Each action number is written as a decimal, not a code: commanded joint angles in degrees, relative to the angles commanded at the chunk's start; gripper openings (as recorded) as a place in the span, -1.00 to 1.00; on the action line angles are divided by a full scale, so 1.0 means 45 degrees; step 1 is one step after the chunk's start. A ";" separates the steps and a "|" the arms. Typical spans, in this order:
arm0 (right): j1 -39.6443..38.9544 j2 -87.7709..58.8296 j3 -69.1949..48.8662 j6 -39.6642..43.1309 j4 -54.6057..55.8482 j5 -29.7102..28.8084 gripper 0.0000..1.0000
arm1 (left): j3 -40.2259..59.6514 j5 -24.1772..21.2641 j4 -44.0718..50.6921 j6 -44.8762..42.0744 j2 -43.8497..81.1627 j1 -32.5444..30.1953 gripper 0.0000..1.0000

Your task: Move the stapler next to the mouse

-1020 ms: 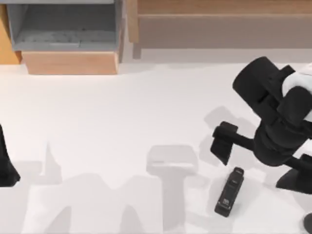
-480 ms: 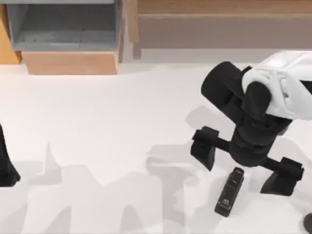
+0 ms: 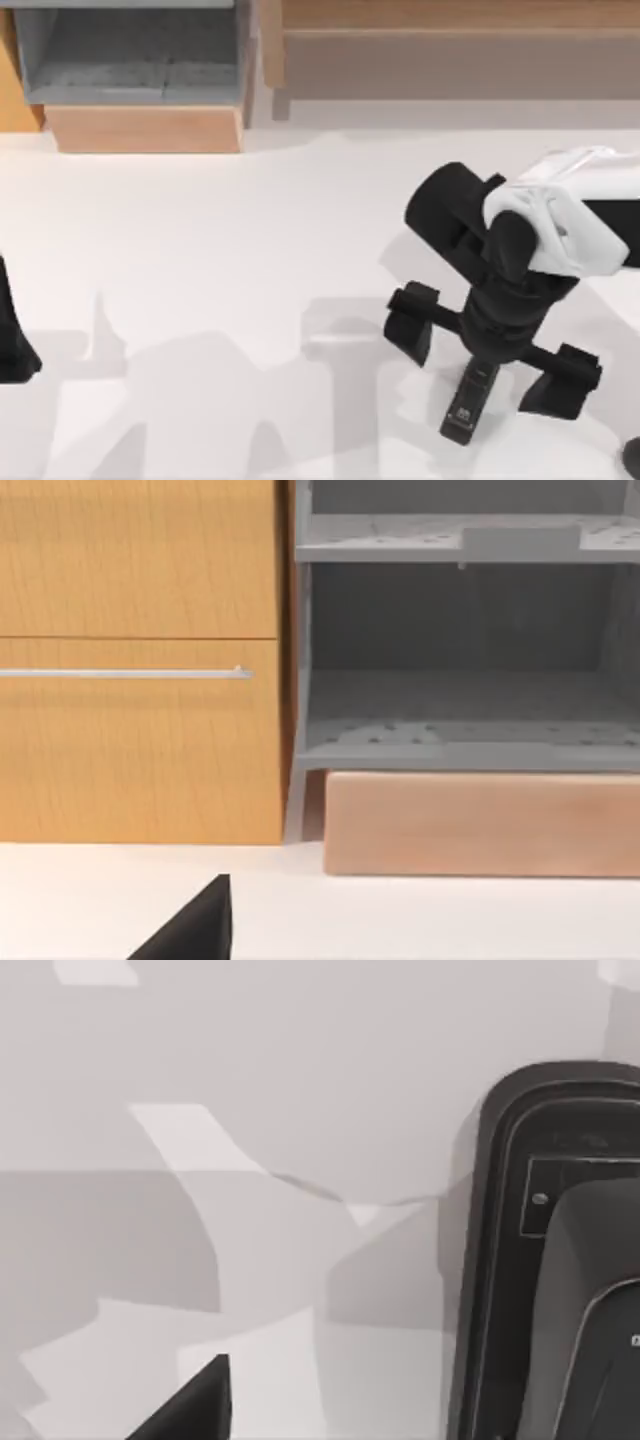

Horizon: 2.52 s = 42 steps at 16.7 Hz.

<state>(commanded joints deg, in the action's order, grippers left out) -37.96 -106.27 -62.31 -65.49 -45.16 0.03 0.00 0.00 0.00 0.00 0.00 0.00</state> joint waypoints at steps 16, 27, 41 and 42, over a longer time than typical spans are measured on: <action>-0.0020 -0.0245 0.0246 -0.0029 0.0323 -0.0001 -0.66 | 0.0000 0.0000 0.0000 0.0000 0.0000 0.0000 1.00; -0.0002 -0.0227 0.0247 -0.0040 0.0325 0.0000 -1.00 | 0.0000 0.0000 0.0000 0.0000 0.0000 0.0000 1.00; 0.0168 0.0661 -0.0818 0.0843 -0.0721 0.0087 -1.00 | 0.0000 0.0000 0.0000 0.0000 0.0000 0.0000 1.00; 0.0285 0.0697 -0.0920 0.1395 -0.0524 0.0137 -1.00 | 0.0000 0.0000 0.0000 0.0000 0.0000 0.0000 1.00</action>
<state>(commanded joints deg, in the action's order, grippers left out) -36.68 -103.13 -66.45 -59.21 -47.52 0.65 0.00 0.00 0.00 0.00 0.00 0.00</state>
